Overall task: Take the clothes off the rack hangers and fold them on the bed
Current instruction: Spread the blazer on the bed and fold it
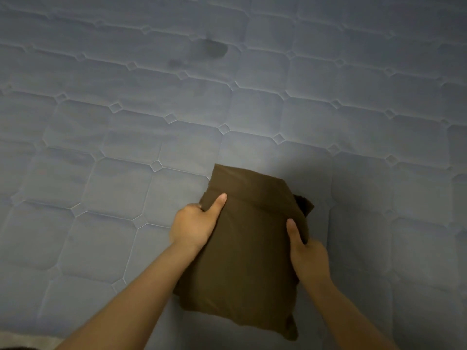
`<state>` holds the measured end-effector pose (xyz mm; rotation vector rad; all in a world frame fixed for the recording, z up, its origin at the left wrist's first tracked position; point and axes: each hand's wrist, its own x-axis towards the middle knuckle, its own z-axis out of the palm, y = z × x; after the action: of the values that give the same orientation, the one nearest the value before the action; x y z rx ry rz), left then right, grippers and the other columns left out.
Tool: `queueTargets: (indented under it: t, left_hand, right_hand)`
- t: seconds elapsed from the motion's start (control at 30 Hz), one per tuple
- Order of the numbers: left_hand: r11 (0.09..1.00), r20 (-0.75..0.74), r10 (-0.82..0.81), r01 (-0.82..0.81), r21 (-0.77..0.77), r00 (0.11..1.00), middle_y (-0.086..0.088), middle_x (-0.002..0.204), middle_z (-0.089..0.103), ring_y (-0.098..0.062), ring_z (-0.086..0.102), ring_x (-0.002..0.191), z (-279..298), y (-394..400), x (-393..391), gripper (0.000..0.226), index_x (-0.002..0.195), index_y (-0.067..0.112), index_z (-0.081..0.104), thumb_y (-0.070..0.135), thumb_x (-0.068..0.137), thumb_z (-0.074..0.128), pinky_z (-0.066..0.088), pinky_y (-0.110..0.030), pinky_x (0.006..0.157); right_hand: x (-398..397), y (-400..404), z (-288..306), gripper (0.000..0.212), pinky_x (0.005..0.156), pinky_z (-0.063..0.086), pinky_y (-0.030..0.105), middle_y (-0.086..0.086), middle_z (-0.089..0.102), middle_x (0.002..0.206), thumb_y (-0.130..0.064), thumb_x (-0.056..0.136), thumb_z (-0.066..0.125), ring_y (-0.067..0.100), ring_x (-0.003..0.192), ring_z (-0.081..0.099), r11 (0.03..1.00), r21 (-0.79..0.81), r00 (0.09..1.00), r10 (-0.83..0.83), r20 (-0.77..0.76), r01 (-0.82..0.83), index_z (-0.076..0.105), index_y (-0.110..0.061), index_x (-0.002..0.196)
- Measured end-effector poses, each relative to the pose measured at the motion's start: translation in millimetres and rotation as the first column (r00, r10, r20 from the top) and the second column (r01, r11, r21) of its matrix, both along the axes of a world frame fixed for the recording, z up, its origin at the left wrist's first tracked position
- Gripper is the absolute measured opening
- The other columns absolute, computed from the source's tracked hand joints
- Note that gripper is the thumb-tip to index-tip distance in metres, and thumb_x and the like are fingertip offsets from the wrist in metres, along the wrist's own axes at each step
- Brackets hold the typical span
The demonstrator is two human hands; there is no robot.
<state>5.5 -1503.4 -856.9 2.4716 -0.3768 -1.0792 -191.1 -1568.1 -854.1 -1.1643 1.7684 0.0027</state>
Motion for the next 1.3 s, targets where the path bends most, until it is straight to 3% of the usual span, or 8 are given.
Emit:
queueTargets:
  t: [0.13, 0.27, 0.47, 0.63, 0.8, 1.0, 1.17, 1.3]
  left_hand:
    - [0.999, -0.075, -0.033, 0.035, 0.025, 0.997, 0.001, 0.075, 0.064, -0.021, 0.061, 0.077, 0, -6, 7, 0.052, 0.069, 0.021, 0.062, 0.071, 0.078, 0.049, 0.048, -0.031, 0.073]
    - [0.996, -0.037, -0.067, 0.065, -0.06, 0.997, 0.004, 0.075, 0.06, -0.021, 0.059, 0.079, 2, 0, 11, 0.037, 0.071, 0.028, 0.054, 0.06, 0.087, 0.046, 0.046, -0.031, 0.074]
    - [0.991, 0.013, -0.033, 0.034, -0.13, 0.999, -0.008, 0.066, 0.06, -0.022, 0.058, 0.068, -6, 6, 15, 0.055, 0.064, 0.008, 0.055, 0.056, 0.089, 0.045, 0.05, -0.037, 0.072]
    - [0.955, 0.146, 0.02, 0.025, -0.296, 0.989, -0.002, 0.133, 0.041, -0.015, 0.043, 0.12, -14, 11, 16, 0.071, 0.141, 0.016, 0.033, 0.046, 0.084, 0.062, 0.039, -0.032, 0.102]
    - [0.888, 0.259, -0.12, 0.221, -0.404, 0.958, 0.006, 0.084, 0.058, -0.017, 0.057, 0.089, -10, 9, 9, 0.021, 0.086, 0.013, 0.062, 0.032, 0.092, 0.055, 0.039, -0.023, 0.076]
    - [0.889, 0.077, 0.069, -0.027, -0.457, 0.995, -0.008, 0.051, 0.042, -0.017, 0.04, 0.05, -14, 15, 11, 0.054, 0.054, 0.0, 0.044, 0.038, 0.088, 0.059, 0.035, -0.032, 0.055]
    - [0.854, -0.111, 0.087, -0.131, -0.504, 0.99, 0.005, 0.088, 0.067, -0.009, 0.064, 0.083, -2, 17, 19, 0.019, 0.091, 0.021, 0.063, 0.039, 0.086, 0.062, 0.051, -0.026, 0.074]
    - [0.731, -0.607, 0.322, -0.598, -0.328, 0.727, 0.0, 0.103, 0.064, -0.01, 0.058, 0.091, 2, -3, 41, 0.026, 0.112, 0.022, 0.053, 0.038, 0.097, 0.038, 0.045, -0.012, 0.073]
  right_hand:
    - [3, -3, 3, 0.052, 0.064, 0.047, 0.035, 0.005, 0.055, 0.079, -0.061, 0.079, 0.055, 0.022, 0.074, 0.057, 0.999, -0.042, 0.999, -0.03, 0.019, 0.031, 0.055, -0.01, 0.086]
    - [5, -3, 17, 0.085, 0.106, 0.035, 0.048, 0.011, 0.029, 0.143, -0.055, 0.077, 0.065, 0.029, 0.132, 0.033, 0.817, -0.514, 0.965, 0.209, -0.161, -0.263, 0.026, -0.015, 0.142]
    - [33, -6, 12, 0.078, 0.113, 0.012, 0.055, 0.01, 0.018, 0.155, -0.068, 0.079, 0.037, 0.031, 0.143, 0.015, 0.411, -0.539, 0.665, 0.594, -0.453, -0.735, 0.024, -0.028, 0.145]
    - [37, -4, 0, 0.077, 0.109, 0.024, 0.059, 0.013, 0.03, 0.151, -0.071, 0.08, 0.03, 0.035, 0.138, 0.031, 0.403, -0.382, 0.554, 0.641, -0.531, -0.832, 0.031, -0.025, 0.142]
    - [34, -3, 3, 0.075, 0.112, 0.009, 0.058, 0.013, 0.024, 0.153, -0.071, 0.079, 0.033, 0.034, 0.142, 0.017, 0.333, -0.436, 0.545, 0.591, -0.594, -0.836, 0.048, -0.02, 0.132]
    - [45, 0, 5, 0.078, 0.113, 0.002, 0.054, 0.016, 0.03, 0.15, -0.071, 0.08, 0.032, 0.034, 0.142, 0.018, 0.339, -0.441, 0.553, 0.593, -0.586, -0.831, 0.046, -0.016, 0.132]
    - [45, 2, 7, 0.077, 0.114, 0.0, 0.052, 0.015, 0.027, 0.152, -0.072, 0.08, 0.031, 0.033, 0.143, 0.017, 0.353, -0.459, 0.575, 0.593, -0.565, -0.815, 0.044, -0.018, 0.134]
    - [51, -5, 18, 0.064, 0.114, -0.004, 0.049, 0.012, 0.031, 0.149, -0.062, 0.083, 0.037, 0.031, 0.142, 0.018, 0.321, -0.564, 0.628, 0.584, -0.515, -0.761, 0.047, -0.019, 0.13]
